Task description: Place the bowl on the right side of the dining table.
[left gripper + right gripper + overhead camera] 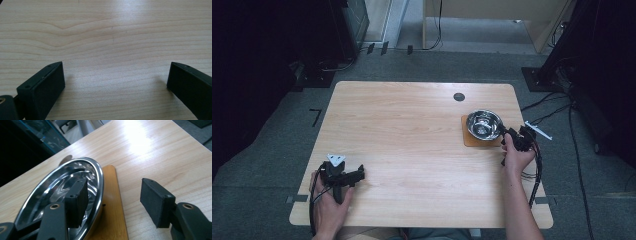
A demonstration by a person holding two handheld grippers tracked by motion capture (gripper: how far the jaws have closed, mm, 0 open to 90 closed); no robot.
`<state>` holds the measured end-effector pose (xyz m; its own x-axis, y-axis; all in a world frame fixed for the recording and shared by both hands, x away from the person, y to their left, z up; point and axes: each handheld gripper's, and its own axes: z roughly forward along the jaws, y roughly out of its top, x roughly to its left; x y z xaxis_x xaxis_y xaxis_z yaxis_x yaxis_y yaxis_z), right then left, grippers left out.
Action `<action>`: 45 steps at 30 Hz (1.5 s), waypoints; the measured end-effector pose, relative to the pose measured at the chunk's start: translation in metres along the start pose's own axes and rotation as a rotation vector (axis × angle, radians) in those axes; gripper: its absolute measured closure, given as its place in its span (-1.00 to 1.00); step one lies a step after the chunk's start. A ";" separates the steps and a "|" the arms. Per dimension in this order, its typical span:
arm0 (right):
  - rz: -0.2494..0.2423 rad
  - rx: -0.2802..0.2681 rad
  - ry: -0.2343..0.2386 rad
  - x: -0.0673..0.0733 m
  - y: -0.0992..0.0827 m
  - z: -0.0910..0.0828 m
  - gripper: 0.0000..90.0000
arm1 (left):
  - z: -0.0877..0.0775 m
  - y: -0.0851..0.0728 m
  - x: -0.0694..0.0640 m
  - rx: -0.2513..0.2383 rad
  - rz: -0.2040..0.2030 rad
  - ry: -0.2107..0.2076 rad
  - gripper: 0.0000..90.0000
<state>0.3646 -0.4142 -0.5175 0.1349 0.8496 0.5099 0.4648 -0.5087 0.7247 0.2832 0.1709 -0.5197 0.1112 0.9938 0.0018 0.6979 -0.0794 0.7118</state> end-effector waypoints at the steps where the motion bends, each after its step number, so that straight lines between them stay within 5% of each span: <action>1: -0.013 -0.002 0.015 0.000 0.001 -0.003 -0.12 | 0.000 0.000 0.000 0.000 0.000 0.000 -0.97; 11: -0.051 -0.027 0.089 0.008 0.005 -0.015 -0.32 | 0.000 0.000 0.000 0.000 0.000 0.000 -0.97; 28: -0.128 -0.038 0.096 0.017 0.001 -0.035 -0.38 | 0.000 0.000 0.000 0.000 0.001 0.000 -0.97; 45: -0.141 -0.038 0.088 0.004 -0.003 -0.056 -0.40 | 0.002 0.002 -0.001 0.001 0.008 -0.007 -0.97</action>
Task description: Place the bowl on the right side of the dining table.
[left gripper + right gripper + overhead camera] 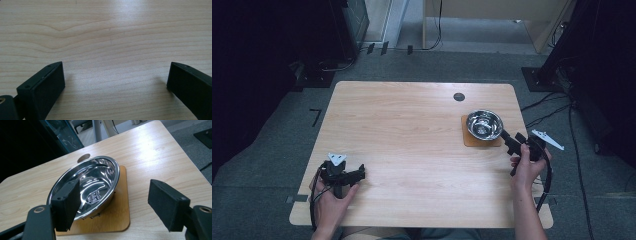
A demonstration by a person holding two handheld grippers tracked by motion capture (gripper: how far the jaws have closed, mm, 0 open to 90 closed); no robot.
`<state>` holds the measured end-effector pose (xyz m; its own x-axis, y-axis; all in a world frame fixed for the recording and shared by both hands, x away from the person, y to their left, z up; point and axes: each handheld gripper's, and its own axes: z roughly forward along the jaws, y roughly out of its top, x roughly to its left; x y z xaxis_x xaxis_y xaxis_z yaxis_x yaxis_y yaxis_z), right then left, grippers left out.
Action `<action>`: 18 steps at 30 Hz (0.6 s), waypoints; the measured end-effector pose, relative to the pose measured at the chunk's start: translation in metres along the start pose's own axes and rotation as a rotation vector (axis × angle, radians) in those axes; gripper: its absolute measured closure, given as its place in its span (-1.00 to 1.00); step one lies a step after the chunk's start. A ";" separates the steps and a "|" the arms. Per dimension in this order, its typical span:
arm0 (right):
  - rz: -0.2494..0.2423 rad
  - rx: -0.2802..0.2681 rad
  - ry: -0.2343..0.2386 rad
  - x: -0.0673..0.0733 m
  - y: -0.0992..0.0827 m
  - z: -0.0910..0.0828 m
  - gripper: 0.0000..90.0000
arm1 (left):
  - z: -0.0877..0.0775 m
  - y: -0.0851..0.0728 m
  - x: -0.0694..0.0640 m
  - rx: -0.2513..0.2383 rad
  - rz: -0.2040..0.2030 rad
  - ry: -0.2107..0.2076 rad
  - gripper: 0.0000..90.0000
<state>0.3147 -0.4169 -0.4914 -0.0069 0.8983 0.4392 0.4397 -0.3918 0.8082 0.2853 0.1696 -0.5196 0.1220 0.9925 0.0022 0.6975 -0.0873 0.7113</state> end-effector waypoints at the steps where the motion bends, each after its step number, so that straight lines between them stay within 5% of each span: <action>1: 0.000 0.001 0.000 0.000 -0.001 -0.001 -0.40 | 0.000 0.000 0.000 0.000 0.000 0.000 -0.97; 18: -0.016 0.017 -0.009 -0.004 -0.011 -0.013 -0.41 | 0.000 0.000 0.000 0.000 0.000 0.000 -0.97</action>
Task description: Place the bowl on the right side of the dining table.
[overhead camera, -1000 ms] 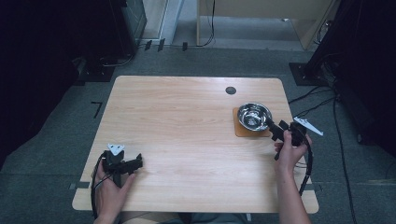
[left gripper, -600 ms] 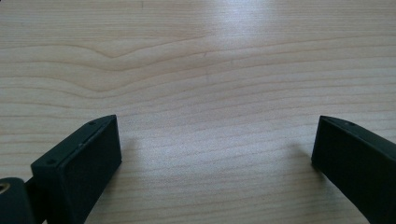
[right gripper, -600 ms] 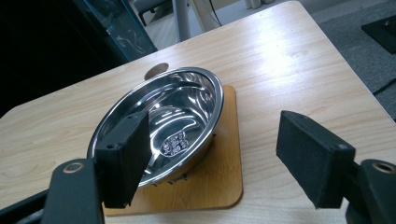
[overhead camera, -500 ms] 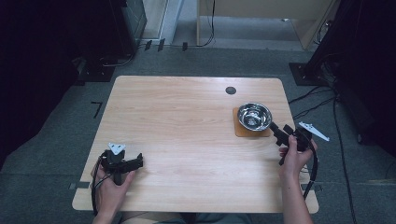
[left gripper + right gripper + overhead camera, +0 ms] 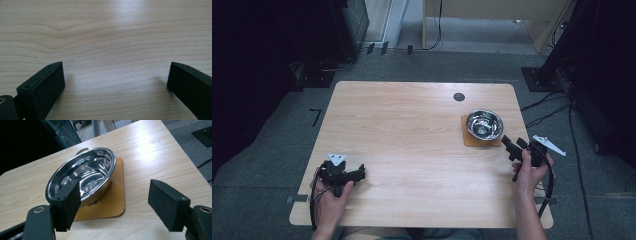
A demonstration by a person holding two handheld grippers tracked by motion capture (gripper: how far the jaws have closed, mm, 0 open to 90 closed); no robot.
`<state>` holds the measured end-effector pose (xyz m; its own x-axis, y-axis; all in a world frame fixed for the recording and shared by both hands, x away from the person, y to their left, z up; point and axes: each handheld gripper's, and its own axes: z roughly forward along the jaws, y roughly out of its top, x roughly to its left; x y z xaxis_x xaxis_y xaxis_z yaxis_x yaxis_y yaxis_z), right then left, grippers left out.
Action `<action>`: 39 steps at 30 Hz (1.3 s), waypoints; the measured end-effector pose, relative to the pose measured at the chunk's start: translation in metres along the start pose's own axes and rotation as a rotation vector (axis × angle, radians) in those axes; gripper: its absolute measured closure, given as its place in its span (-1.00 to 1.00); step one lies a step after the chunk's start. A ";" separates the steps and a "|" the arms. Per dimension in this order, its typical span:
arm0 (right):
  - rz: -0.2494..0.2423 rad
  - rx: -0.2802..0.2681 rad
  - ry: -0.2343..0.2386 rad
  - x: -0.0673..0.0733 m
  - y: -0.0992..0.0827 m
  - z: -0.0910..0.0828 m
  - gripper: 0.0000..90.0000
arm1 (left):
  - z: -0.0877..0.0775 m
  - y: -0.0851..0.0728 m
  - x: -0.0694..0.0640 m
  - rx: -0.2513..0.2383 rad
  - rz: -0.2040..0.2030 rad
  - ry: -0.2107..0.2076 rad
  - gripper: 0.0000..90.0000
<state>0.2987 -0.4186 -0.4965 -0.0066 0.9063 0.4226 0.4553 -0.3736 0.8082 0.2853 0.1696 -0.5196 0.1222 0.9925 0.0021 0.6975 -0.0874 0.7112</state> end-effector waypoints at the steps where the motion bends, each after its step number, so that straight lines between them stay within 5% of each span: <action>1: -0.005 -0.003 -0.001 -0.001 -0.001 -0.002 -0.41 | 0.000 0.000 0.000 0.000 0.000 0.000 -0.97; 39: -0.029 0.027 -0.015 -0.011 -0.025 -0.032 -0.37 | 0.000 0.000 0.000 0.000 0.000 0.000 -0.97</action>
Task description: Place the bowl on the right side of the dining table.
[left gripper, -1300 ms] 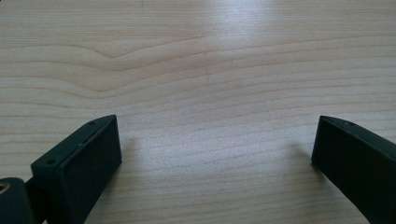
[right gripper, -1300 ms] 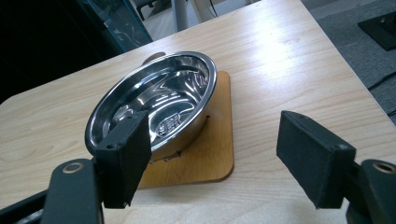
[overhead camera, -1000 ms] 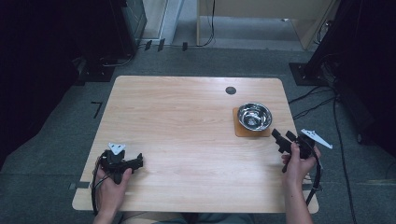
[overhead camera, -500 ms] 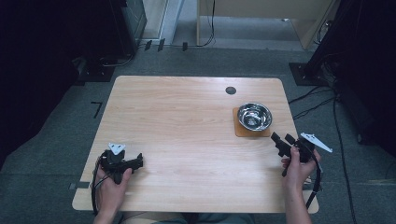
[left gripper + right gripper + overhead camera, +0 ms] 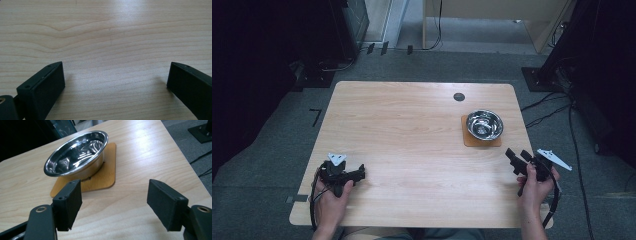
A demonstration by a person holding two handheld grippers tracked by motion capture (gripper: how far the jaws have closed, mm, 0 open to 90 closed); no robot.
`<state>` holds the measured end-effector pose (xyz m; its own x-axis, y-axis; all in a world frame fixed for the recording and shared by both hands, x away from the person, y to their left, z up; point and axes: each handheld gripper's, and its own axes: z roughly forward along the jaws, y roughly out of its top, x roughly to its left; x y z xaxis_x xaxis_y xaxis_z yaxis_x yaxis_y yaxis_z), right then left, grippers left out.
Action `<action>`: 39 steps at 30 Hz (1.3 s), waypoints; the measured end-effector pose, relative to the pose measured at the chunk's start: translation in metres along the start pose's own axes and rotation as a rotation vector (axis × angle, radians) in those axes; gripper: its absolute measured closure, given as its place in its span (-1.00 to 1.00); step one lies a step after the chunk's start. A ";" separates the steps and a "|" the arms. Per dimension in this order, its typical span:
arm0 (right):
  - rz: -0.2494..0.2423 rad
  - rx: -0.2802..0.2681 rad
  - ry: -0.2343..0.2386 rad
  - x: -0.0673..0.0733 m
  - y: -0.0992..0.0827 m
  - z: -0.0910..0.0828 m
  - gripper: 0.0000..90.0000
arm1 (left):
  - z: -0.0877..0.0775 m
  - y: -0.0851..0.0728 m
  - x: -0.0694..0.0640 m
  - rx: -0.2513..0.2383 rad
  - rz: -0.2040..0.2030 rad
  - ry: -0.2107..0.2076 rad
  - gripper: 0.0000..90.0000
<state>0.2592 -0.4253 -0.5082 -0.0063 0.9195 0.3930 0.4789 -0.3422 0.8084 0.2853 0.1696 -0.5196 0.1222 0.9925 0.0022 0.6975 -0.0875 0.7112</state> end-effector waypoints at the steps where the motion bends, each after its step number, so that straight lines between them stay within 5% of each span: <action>1: -0.002 0.003 -0.001 -0.001 -0.001 -0.001 -0.37 | 0.000 0.000 0.000 0.000 0.000 0.000 -0.97; 39: -0.092 0.110 -0.011 -0.008 -0.032 -0.035 -0.38 | 0.000 0.000 0.000 0.000 0.000 0.000 -0.97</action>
<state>0.2131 -0.4284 -0.5223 -0.0457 0.9483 0.3139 0.5703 -0.2333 0.7876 0.2853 0.1696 -0.5196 0.1221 0.9925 0.0020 0.6974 -0.0872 0.7113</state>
